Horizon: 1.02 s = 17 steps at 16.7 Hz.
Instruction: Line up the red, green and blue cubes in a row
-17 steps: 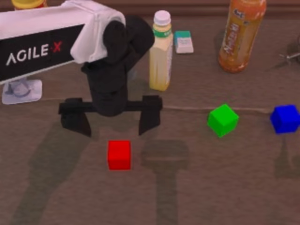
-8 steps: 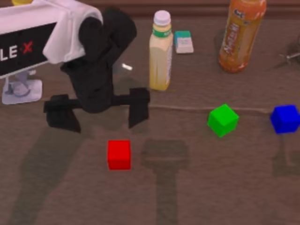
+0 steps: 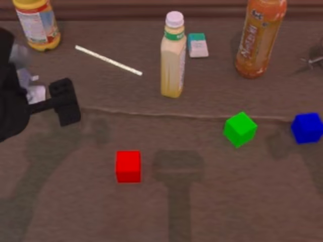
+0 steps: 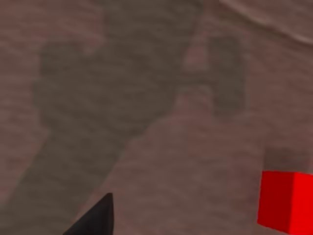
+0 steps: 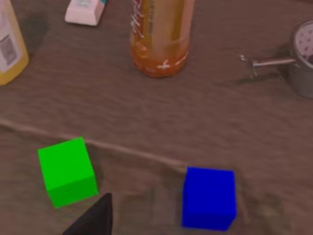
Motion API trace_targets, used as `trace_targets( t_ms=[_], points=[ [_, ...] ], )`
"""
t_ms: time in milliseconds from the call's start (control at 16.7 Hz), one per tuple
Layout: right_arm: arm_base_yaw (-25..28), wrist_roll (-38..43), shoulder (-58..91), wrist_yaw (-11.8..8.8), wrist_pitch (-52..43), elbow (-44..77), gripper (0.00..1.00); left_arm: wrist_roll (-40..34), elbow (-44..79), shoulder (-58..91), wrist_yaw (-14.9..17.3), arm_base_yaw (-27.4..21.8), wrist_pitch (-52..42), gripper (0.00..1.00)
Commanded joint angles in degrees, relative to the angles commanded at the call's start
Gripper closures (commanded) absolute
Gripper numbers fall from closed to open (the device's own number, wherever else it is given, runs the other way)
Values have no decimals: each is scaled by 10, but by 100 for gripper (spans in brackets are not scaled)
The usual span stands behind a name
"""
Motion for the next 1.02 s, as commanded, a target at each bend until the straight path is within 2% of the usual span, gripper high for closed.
trace_targets(
  t_ms=[300,540,780,1020],
  points=[
    [58,-23,348,2,-180,250,0,90,-230,-293,-1,91,154,0],
    [98,-37,579,4,-303,428,0,176,-376,-474,4,141,266,0],
    [129,-48,729,3,-387,570,0,251,-472,-609,12,172,356,0],
    [144,-53,802,3,-424,649,0,293,-513,-674,18,183,404,0]
  ],
)
